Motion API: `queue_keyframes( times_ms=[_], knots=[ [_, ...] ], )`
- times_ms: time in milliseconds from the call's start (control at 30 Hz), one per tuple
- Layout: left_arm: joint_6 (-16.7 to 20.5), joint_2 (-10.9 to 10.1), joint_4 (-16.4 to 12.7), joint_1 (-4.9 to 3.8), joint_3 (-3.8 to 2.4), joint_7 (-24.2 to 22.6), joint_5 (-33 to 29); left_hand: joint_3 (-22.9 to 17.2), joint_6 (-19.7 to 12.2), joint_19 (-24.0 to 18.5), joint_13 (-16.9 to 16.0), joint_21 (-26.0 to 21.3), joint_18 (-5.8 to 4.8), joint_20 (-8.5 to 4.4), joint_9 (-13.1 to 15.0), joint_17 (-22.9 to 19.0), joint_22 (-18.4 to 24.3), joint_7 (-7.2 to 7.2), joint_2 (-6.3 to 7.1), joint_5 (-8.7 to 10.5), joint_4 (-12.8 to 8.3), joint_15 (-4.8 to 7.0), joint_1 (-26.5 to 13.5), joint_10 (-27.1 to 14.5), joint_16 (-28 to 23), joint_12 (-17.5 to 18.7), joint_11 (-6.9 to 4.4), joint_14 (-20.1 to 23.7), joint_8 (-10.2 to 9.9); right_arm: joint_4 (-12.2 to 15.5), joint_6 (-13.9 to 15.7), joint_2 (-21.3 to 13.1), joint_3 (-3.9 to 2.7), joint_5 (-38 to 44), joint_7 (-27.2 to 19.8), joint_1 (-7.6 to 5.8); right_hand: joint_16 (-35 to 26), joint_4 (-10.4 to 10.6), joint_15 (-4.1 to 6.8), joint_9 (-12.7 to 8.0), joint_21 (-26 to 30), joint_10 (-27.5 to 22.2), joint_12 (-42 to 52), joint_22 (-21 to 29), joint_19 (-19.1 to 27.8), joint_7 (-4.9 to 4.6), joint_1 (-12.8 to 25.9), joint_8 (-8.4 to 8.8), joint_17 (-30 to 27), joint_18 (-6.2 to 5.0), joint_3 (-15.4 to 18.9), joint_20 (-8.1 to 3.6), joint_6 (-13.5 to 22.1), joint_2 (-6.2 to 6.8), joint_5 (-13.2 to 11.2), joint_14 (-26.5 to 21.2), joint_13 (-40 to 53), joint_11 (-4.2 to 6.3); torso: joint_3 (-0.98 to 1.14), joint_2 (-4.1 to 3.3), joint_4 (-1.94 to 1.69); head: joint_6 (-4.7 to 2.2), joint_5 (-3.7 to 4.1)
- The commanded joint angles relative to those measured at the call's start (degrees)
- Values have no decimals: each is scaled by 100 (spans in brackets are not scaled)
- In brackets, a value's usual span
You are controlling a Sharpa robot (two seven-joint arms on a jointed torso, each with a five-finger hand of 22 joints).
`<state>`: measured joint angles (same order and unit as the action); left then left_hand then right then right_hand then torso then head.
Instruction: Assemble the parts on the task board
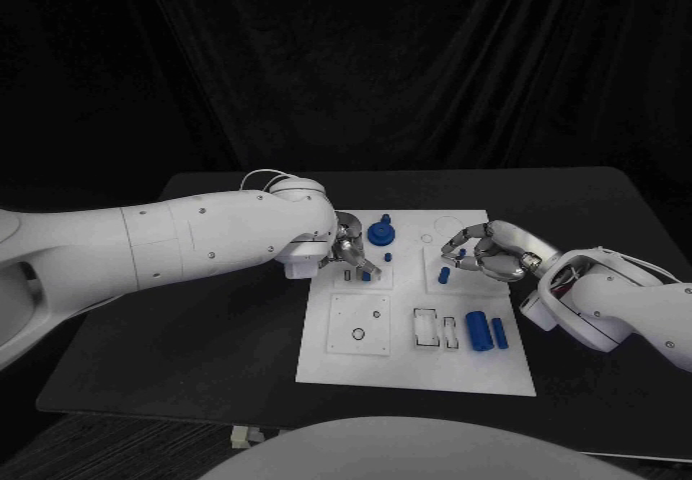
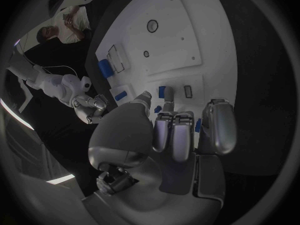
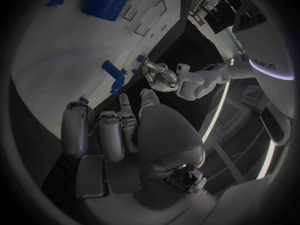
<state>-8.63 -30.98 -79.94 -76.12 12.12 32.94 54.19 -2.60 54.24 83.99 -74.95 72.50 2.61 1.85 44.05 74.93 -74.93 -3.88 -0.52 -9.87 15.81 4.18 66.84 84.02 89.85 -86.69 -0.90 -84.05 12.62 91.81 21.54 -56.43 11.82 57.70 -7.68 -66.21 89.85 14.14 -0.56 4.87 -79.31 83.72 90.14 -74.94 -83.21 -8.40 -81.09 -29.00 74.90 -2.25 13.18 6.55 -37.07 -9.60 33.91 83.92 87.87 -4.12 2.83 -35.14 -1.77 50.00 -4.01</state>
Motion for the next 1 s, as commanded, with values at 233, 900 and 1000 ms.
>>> queue_keyframes(
  times_ms=[233, 900, 1000],
  knots=[
    [1271, -291, -433, -7, 0, -384, -31, 272, 66, 97, -1206, -42, 74, 85, -372, 1507, -1060, -43, 8, 266, 78, -63, -111, 359, 15, 19, 66, -595, -150, -29, -53, -2, -2, 12, 84, 33, 15, 18, 31, -10, 24, 628, -14, -1093, 38, -29, -42, 25, 1510, -84, -29, -10, 7, 0, 16, 608, 213, 17, 1, 3, -1, 0, 0],
    [1399, -626, -945, 15, 2, 142, 687, 406, 295, 128, -1263, -41, 72, -9, -384, 1507, -1064, 111, -98, -957, -182, 45, 532, 408, 15, -56, -66, -595, 282, 30, 9, -56, -2, 12, 69, 54, 15, 22, 29, -11, 28, 628, -14, -1092, 41, -30, -41, 27, 1510, -85, -31, -9, 8, 4, 16, 608, 213, 15, -2, -4, 4, 0, 9],
    [1481, -643, -1009, 42, 2, 175, 749, 356, 254, 129, -1258, -43, 73, -12, -410, 1507, -1064, 112, -115, -1022, -183, 48, 617, 404, 15, -51, -68, -595, 265, 50, 50, -65, -2, 12, 41, 57, 15, 22, 29, -11, 28, 628, -14, -1092, 41, -30, -41, 27, 1510, -85, -31, -9, 8, 4, 16, 608, 213, 15, 0, -1, 6, 0, 7]
  ],
)
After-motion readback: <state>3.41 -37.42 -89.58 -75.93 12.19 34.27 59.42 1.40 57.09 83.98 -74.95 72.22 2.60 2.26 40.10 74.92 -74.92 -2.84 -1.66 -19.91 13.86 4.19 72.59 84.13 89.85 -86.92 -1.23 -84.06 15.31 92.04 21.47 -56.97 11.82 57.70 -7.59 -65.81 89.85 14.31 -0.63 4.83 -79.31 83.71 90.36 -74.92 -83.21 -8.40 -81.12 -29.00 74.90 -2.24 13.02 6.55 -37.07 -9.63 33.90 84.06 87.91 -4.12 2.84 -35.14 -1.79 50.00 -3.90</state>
